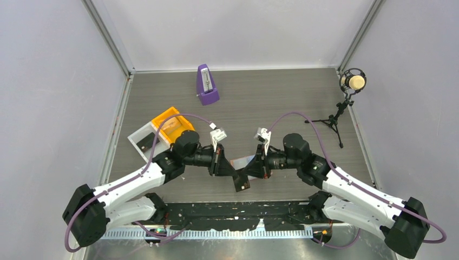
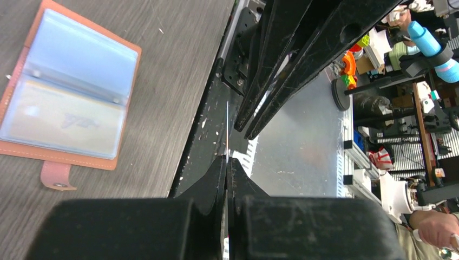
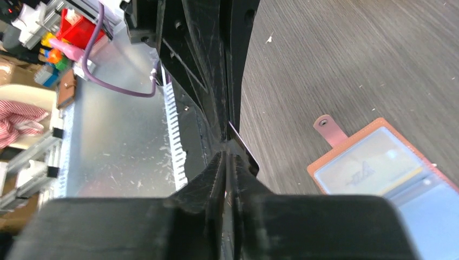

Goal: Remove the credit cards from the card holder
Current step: Remove the credit card from the card holder.

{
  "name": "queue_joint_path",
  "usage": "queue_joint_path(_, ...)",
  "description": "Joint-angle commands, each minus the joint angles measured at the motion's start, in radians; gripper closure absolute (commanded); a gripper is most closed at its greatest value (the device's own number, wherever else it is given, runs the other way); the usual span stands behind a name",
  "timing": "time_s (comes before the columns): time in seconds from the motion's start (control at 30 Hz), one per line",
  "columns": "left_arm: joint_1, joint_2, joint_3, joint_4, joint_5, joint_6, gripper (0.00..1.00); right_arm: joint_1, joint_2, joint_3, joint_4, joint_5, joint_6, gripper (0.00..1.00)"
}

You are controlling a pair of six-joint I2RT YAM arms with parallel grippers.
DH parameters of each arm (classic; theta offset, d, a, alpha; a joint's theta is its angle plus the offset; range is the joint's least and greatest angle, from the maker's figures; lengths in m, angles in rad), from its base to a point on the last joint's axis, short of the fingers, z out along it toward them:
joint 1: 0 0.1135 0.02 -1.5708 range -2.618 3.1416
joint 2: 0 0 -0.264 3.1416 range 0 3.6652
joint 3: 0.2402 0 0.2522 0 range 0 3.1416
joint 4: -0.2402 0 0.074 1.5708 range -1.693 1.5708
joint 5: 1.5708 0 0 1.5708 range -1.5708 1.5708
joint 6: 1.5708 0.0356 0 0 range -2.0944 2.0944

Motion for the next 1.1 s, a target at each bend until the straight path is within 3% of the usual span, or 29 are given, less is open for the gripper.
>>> queue_joint_path(0.0,0.015,-0.032,0.043,0.012,0.039,0.016,1.0,-0.004,0.001,0.013,0.069,-0.02,0.014,0.77)
queue_joint_path(0.1,0.015,-0.027,0.051,-0.036,0.05,0.042,1.0,-0.005,-0.012,0.023,0.062,-0.015,0.014,0.58)
queue_joint_path(0.3,0.015,-0.026,0.06,-0.091,0.061,0.078,1.0,-0.019,-0.024,0.057,-0.002,0.003,0.0,0.43)
queue_joint_path(0.57,0.015,-0.024,0.077,-0.126,0.083,0.108,1.0,-0.03,0.009,0.065,-0.02,-0.035,-0.014,0.38)
queue_joint_path(0.7,0.015,-0.018,0.077,-0.113,0.087,0.104,1.0,-0.03,0.06,0.056,0.0,-0.095,-0.008,0.44)
queue_joint_path(0.83,0.015,-0.013,0.077,-0.103,0.092,0.098,1.0,-0.03,0.098,0.033,0.058,-0.135,0.018,0.58)
queue_joint_path(0.97,0.015,-0.01,0.083,-0.115,0.084,0.101,1.0,-0.03,0.1,0.011,0.128,-0.144,0.044,0.89)
queue_joint_path(1.0,0.016,-0.009,0.087,-0.12,0.069,0.101,1.0,-0.03,0.096,0.007,0.134,-0.139,0.051,0.92)
queue_joint_path(1.07,0.023,-0.011,0.099,-0.157,0.031,0.096,0.88,-0.031,0.085,-0.002,0.162,-0.113,0.078,0.94)
